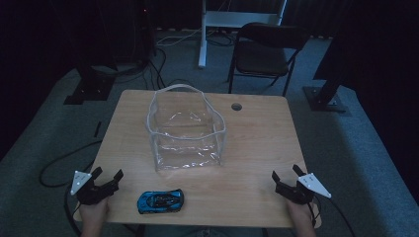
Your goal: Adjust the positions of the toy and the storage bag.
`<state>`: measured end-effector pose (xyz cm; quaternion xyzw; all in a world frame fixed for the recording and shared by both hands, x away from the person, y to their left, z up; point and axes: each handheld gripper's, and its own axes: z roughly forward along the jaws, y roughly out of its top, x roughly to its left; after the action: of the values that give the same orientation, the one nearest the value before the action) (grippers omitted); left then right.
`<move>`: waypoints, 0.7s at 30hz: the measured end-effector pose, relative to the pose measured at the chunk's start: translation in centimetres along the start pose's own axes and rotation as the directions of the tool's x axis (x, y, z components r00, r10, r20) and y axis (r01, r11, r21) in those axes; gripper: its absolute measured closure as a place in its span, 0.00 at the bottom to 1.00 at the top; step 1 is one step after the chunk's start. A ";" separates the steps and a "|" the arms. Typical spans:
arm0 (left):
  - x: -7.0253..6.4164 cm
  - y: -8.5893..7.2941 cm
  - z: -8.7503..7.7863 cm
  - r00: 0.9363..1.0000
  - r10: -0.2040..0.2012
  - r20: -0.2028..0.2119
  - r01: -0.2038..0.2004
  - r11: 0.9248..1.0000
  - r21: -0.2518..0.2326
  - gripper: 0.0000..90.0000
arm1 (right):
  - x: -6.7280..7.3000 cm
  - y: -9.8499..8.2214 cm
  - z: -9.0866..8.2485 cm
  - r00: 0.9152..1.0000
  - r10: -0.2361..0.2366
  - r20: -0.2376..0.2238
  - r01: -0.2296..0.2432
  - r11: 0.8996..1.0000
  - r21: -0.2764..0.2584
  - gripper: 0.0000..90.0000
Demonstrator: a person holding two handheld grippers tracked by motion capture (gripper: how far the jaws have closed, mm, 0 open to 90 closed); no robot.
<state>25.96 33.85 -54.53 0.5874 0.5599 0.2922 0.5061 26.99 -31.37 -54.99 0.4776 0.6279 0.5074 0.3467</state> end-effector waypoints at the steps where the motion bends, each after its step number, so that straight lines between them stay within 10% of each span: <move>1: 0.0 0.0 0.0 1.000 0.001 0.000 -0.001 1.000 0.000 0.10 | 0.0 0.0 0.0 1.000 0.003 0.000 -0.003 1.000 0.000 0.11; 21: 0.0 0.0 0.0 1.000 0.005 -0.005 -0.005 1.000 0.003 0.10 | 0.5 0.3 -0.1 0.998 0.044 -0.034 -0.044 0.999 -0.017 0.11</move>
<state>25.94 33.82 -54.51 0.5888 0.5600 0.2941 0.5032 26.80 -30.94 -54.64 0.4798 0.6185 0.5282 0.3291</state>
